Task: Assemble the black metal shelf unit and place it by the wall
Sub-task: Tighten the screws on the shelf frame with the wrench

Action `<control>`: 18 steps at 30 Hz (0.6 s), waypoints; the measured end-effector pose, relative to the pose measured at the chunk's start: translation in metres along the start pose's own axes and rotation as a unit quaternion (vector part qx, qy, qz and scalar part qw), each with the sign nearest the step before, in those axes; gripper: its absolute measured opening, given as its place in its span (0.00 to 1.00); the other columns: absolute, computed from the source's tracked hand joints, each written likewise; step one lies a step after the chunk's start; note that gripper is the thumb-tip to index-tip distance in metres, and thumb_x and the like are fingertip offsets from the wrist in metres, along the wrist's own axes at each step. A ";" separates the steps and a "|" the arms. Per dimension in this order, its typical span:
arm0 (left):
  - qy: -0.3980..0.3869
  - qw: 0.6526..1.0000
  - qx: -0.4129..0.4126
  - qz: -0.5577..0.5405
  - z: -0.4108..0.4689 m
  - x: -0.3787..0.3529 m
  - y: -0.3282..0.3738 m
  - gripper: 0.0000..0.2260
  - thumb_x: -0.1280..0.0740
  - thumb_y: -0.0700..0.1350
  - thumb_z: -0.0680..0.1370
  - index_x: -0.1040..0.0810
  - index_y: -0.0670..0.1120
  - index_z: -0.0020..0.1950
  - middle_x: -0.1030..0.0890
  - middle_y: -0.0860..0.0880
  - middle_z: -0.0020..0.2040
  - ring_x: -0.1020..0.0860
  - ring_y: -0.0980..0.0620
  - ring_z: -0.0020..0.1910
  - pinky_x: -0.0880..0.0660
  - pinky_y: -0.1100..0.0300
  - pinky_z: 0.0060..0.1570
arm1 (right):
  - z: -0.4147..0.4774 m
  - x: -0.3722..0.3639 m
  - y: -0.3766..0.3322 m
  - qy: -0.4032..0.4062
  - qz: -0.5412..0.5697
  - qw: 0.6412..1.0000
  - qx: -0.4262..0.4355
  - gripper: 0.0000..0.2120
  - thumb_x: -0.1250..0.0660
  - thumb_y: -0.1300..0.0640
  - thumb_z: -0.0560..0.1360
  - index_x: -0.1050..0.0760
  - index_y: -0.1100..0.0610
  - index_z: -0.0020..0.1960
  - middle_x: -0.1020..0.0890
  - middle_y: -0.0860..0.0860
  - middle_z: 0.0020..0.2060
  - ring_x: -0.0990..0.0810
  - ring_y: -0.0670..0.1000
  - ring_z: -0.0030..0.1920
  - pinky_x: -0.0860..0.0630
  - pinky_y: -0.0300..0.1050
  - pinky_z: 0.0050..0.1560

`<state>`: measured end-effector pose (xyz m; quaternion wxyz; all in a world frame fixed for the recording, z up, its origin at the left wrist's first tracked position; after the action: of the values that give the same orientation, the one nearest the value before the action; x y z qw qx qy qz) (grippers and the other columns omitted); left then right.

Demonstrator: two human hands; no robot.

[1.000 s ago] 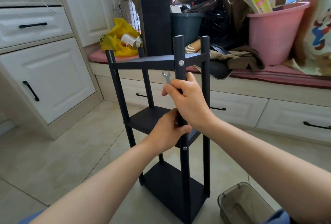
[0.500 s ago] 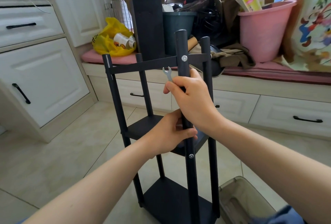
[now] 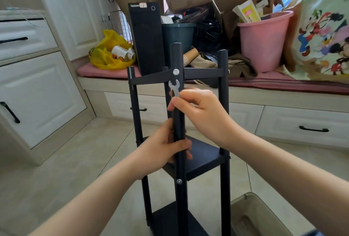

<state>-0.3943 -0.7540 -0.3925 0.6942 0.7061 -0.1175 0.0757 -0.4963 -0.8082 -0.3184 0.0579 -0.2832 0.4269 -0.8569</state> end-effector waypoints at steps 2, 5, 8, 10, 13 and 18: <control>0.010 1.000 -0.008 0.000 -0.003 0.006 0.001 0.10 0.33 0.39 0.81 0.30 0.44 0.60 0.17 0.48 0.42 0.15 0.44 0.46 0.17 0.45 0.50 | -0.001 0.000 -0.001 -0.005 0.032 0.999 0.002 0.11 0.36 0.58 0.80 0.17 0.57 0.43 0.17 0.51 0.41 0.19 0.51 0.48 0.22 0.54 0.54; 0.001 1.000 -0.011 0.000 -0.007 0.009 0.002 0.09 0.34 0.38 0.81 0.30 0.45 0.60 0.18 0.46 0.43 0.15 0.43 0.46 0.17 0.46 0.47 | -0.002 0.001 -0.002 0.000 0.061 0.998 0.012 0.12 0.36 0.59 0.80 0.18 0.58 0.42 0.17 0.51 0.39 0.18 0.51 0.46 0.22 0.58 0.54; -0.014 1.000 -0.015 -0.010 -0.011 0.011 0.005 0.10 0.35 0.36 0.82 0.30 0.48 0.59 0.18 0.43 0.43 0.16 0.41 0.44 0.17 0.46 0.44 | 0.001 0.003 0.003 0.015 0.079 0.997 0.019 0.13 0.37 0.58 0.80 0.19 0.56 0.39 0.18 0.55 0.38 0.19 0.57 0.45 0.23 0.62 0.54; -0.029 0.999 -0.017 -0.023 -0.013 0.013 0.007 0.09 0.35 0.35 0.81 0.29 0.48 0.57 0.19 0.42 0.43 0.16 0.40 0.44 0.18 0.42 0.46 | 0.002 0.004 0.008 0.024 0.081 0.996 0.017 0.13 0.37 0.54 0.79 0.19 0.53 0.38 0.19 0.63 0.39 0.21 0.65 0.45 0.23 0.65 0.52; -0.039 0.998 -0.010 -0.052 -0.015 0.016 0.007 0.10 0.33 0.37 0.80 0.28 0.46 0.58 0.20 0.44 0.42 0.17 0.41 0.44 0.19 0.36 0.49 | 0.001 0.008 0.015 0.038 0.071 0.997 0.003 0.14 0.37 0.55 0.80 0.19 0.53 0.39 0.17 0.57 0.39 0.18 0.58 0.45 0.21 0.60 0.53; -0.064 0.993 0.021 -0.101 -0.014 0.018 0.001 0.13 0.28 0.42 0.75 0.26 0.48 0.58 0.21 0.43 0.43 0.18 0.40 0.44 0.19 0.36 0.49 | -0.003 0.008 0.025 0.013 0.029 0.998 -0.049 0.15 0.40 0.58 0.82 0.21 0.59 0.40 0.20 0.52 0.30 0.23 0.54 0.35 0.25 0.53 0.43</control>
<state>-0.3761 -0.7407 -0.3860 0.6740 0.7324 -0.0883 -0.0377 -0.5079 -0.8244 -0.3355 0.0631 -0.2620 0.4768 -0.8367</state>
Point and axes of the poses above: each hand's wrist, its own z-axis towards the middle knuckle, its own x-axis out of the back of the hand, y = z × x, the point moved 6 cm from there along z, towards the middle knuckle
